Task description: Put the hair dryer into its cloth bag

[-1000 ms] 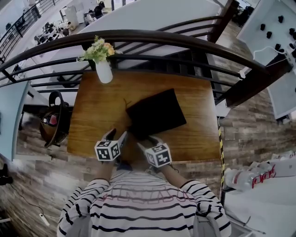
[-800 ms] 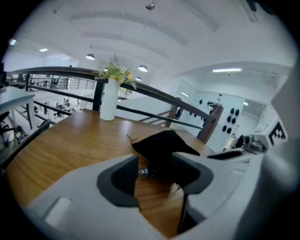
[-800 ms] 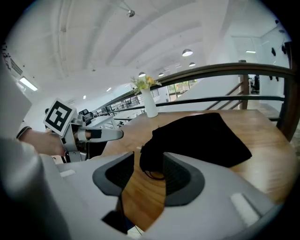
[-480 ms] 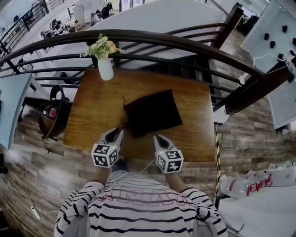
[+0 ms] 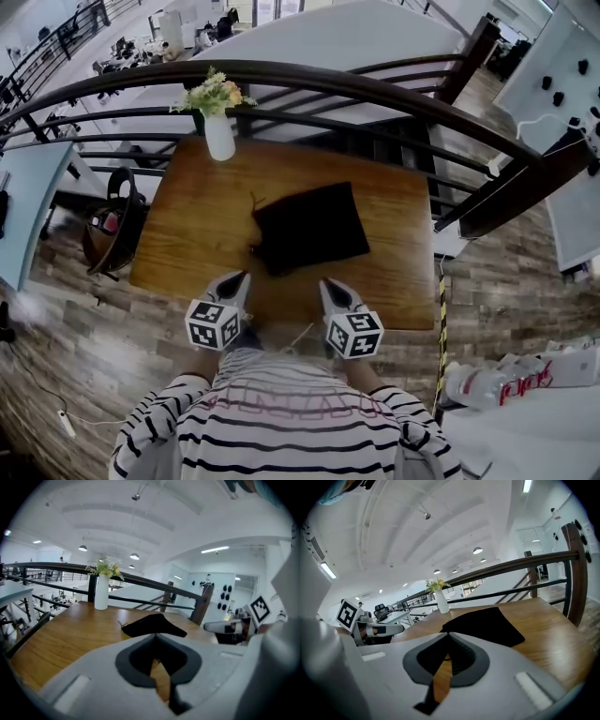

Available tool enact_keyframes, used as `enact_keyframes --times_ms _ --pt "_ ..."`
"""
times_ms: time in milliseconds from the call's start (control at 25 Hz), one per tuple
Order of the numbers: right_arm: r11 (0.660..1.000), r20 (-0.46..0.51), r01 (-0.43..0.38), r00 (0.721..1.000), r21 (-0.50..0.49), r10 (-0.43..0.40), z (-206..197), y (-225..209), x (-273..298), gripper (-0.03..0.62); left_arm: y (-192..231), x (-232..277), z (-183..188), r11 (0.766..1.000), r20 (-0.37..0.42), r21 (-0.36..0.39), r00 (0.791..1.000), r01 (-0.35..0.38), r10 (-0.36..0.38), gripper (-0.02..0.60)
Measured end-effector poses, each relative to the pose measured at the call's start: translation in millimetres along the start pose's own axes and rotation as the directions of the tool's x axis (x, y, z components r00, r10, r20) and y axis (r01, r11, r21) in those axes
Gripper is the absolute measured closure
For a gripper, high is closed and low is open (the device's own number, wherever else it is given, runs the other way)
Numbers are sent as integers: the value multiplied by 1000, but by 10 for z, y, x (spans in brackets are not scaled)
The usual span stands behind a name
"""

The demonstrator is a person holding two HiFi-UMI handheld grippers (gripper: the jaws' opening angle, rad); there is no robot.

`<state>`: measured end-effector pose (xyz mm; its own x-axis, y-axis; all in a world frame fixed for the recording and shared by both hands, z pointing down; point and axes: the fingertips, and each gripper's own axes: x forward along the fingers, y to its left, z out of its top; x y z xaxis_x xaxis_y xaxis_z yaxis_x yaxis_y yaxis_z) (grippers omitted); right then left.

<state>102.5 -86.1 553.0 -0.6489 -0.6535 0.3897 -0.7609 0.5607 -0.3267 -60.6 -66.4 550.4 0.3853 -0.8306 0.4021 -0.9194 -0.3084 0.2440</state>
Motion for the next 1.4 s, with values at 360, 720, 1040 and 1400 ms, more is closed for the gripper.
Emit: enact_keyframes --times_ms 360,720,1040,1400 --pt "999 -37 -39 999 -32 38 -95 -3 -154 594 -286 -1 -168 999 -45 35 998 35 -33 580" --pt "999 -66 -35 997 -10 34 -220 -61 -281 594 -481 19 -241 997 -88 56 995 60 -55 578" --pt "998 -61 -57 997 -18 56 -179 43 -306 594 -536 -95 -215 997 -81 58 995 57 -53 579" --pt "997 -55 -69 996 -32 67 -96 105 -342 594 -569 -184 -185 996 -80 63 995 58 -53 579"
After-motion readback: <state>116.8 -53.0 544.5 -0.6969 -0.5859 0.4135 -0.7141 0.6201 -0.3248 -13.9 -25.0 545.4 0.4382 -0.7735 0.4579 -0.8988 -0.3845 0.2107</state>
